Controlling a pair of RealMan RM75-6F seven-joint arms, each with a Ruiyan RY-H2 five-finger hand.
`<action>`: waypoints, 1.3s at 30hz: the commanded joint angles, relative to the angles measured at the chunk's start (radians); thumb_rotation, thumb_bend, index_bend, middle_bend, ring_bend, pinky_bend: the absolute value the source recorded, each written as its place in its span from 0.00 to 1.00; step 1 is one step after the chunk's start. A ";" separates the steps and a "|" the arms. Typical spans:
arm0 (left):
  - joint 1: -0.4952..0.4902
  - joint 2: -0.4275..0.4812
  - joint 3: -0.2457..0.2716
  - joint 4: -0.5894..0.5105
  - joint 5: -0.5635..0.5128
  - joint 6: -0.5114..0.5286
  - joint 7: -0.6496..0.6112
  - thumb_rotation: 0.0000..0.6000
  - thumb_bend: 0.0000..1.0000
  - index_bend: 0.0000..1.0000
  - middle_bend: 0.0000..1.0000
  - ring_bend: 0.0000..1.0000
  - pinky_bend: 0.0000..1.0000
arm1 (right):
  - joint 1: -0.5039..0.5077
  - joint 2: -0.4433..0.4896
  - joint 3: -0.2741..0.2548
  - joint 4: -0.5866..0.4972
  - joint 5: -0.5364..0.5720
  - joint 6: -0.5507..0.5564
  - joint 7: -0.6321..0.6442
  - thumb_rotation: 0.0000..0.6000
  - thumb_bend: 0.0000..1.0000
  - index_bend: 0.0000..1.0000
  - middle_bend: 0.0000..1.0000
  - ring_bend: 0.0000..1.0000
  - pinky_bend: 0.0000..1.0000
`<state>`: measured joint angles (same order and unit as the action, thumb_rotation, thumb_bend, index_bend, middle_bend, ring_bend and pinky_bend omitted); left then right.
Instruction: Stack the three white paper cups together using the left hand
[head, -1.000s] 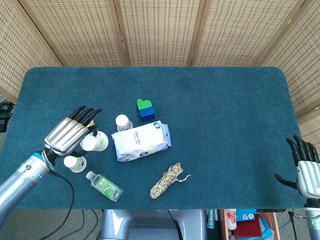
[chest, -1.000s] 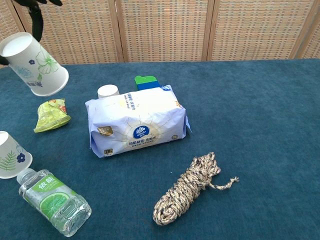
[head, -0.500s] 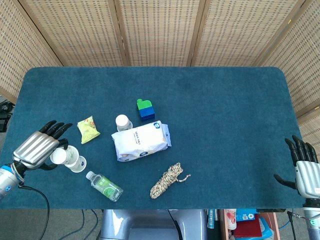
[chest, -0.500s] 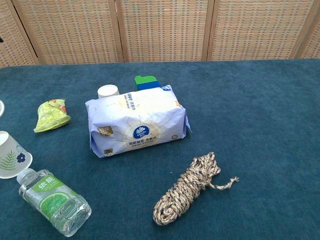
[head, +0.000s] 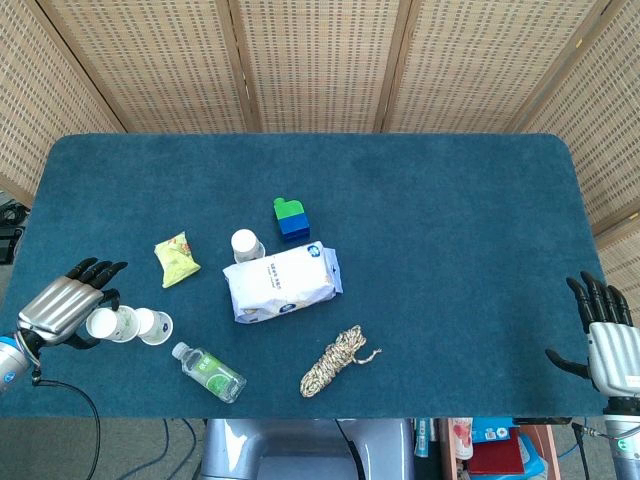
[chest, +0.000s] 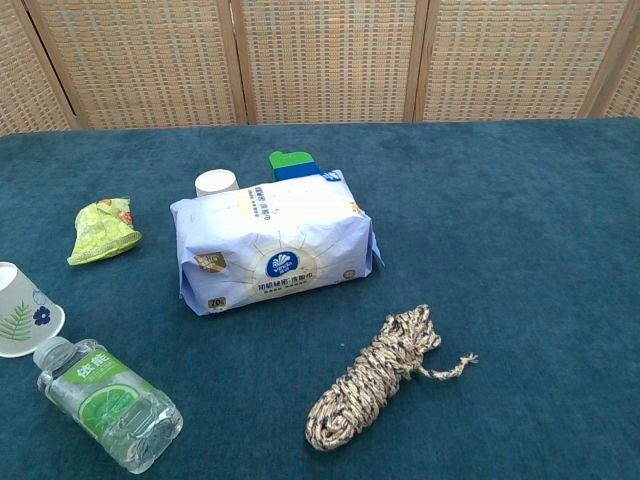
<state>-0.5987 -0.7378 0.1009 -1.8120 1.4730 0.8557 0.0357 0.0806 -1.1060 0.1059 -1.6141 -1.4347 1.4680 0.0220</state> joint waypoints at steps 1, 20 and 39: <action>0.005 -0.030 -0.019 0.016 -0.011 0.004 0.005 1.00 0.22 0.53 0.00 0.00 0.00 | 0.000 0.000 0.000 0.002 -0.001 0.000 0.002 1.00 0.00 0.00 0.00 0.00 0.00; 0.012 -0.082 -0.048 0.037 -0.043 -0.023 0.058 1.00 0.22 0.41 0.00 0.00 0.00 | -0.001 -0.002 -0.001 0.000 -0.006 0.005 0.000 1.00 0.00 0.00 0.00 0.00 0.00; 0.030 -0.143 -0.106 0.031 -0.134 0.050 0.148 1.00 0.22 0.04 0.00 0.00 0.00 | 0.000 -0.002 0.000 0.003 -0.004 0.002 0.007 1.00 0.00 0.00 0.00 0.00 0.00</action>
<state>-0.5706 -0.8781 0.0005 -1.7817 1.3415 0.8988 0.1864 0.0809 -1.1076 0.1056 -1.6107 -1.4385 1.4698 0.0291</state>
